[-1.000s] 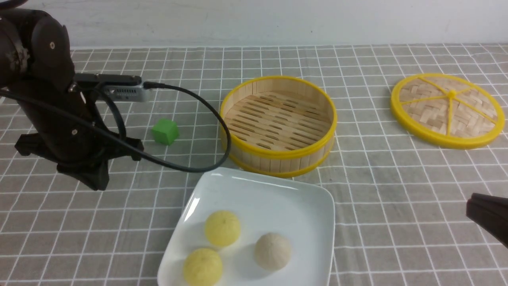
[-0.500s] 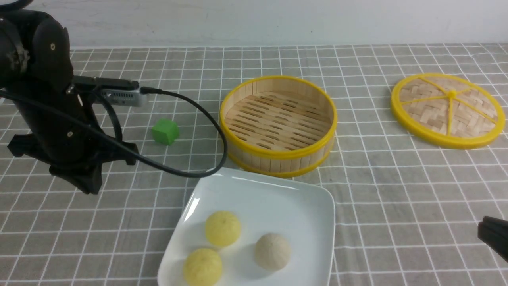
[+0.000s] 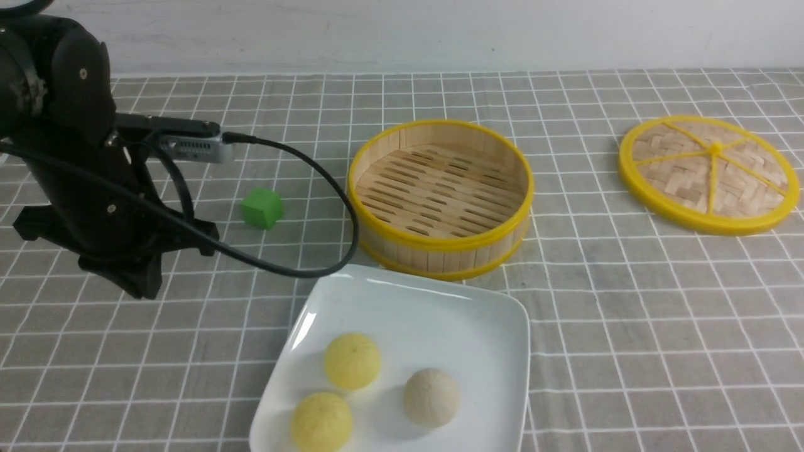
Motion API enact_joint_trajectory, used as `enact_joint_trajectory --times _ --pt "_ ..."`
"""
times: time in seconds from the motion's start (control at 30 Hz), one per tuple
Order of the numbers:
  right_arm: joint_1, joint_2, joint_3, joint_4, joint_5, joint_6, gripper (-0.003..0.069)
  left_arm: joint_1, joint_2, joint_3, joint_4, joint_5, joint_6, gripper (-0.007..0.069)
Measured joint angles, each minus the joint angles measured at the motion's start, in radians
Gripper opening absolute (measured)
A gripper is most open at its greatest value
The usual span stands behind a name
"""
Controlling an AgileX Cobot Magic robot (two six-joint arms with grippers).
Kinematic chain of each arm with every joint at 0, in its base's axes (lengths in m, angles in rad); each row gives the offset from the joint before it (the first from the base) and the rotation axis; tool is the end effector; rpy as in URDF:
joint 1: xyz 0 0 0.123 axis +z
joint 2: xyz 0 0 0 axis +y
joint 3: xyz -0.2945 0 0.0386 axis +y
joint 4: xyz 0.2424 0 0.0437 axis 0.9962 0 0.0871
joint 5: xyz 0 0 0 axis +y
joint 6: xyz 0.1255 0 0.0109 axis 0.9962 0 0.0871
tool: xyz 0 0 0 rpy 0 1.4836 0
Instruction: Put the steamed buns into the plate on the grey tablecloth.
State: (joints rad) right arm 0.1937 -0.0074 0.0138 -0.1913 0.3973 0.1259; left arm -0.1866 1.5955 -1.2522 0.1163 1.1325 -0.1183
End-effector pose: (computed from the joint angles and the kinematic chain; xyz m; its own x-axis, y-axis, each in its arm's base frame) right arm 0.0680 0.0039 0.1632 -0.2927 -0.1090 -0.9500 -0.1383 0.9879 -0.0708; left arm 0.3088 -0.0448 0.2529 -0.9750 0.1145 -0.1904 0.0988 0.9910 0.0904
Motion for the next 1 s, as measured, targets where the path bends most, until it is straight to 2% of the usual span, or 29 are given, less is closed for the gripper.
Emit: enact_joint_trajectory --times 0.17,0.33,0.63,1.0 --pt "-0.066 -0.002 0.0 0.051 -0.001 0.0 0.0021 0.0 -0.005 -0.033 0.023 0.065 0.0 0.005" --pt "-0.083 -0.002 0.0 0.068 -0.002 0.0 0.0023 0.0 -0.071 -0.035 0.033 0.084 0.006 0.0051" --pt "-0.089 -0.002 0.0 0.101 -0.005 0.0 0.0029 0.0 -0.314 -0.036 0.026 0.103 0.047 0.0052" --pt "-0.194 -0.002 0.0 0.145 -0.005 0.0 0.0042 0.0 -0.564 0.014 -0.019 0.119 0.048 0.0052"
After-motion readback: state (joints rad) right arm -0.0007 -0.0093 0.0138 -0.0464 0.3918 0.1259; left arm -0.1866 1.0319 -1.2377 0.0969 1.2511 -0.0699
